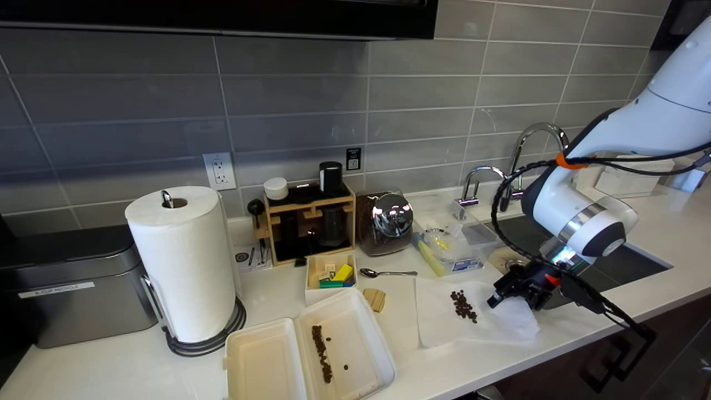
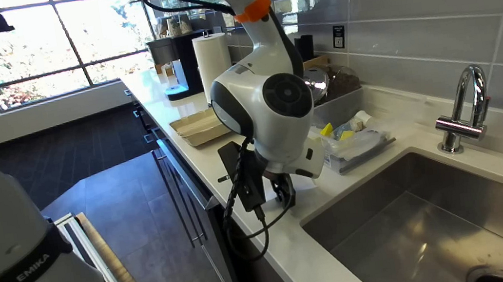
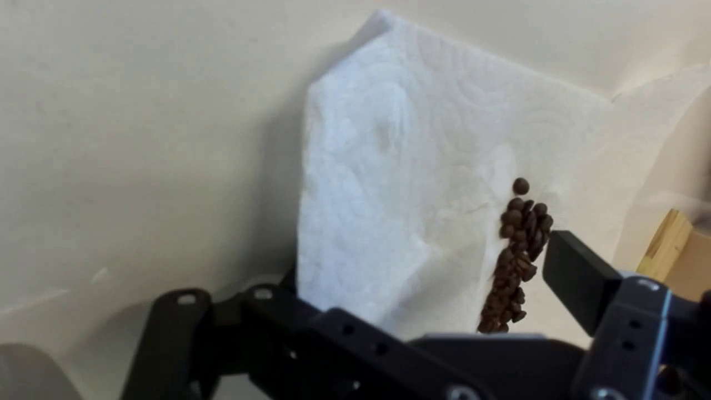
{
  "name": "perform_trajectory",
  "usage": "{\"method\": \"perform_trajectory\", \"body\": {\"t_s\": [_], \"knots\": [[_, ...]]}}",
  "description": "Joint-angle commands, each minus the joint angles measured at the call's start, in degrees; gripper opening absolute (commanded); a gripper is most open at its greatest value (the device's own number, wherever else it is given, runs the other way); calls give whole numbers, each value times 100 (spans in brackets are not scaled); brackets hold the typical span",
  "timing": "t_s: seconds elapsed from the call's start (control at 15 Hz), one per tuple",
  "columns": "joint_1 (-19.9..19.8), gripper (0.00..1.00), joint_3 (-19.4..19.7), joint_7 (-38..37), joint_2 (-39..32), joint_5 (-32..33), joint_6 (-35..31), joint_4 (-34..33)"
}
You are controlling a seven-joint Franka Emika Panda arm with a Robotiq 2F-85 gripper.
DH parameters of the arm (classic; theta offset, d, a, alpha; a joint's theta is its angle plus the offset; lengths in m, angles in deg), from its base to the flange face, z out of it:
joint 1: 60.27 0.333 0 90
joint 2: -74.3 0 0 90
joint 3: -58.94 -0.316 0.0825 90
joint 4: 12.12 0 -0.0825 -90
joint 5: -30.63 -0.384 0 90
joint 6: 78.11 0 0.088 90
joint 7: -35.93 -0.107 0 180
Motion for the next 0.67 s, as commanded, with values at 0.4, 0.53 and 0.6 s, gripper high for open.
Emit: {"method": "perform_trajectory", "body": {"t_s": [0.4,0.53,0.6], "knots": [[581,100,-23,-703,33,353,-380,-111],[744,100,-21,-828,-11,481,-818,-140],[853,100,-1,-919,-44,537,-996,-141]]}}
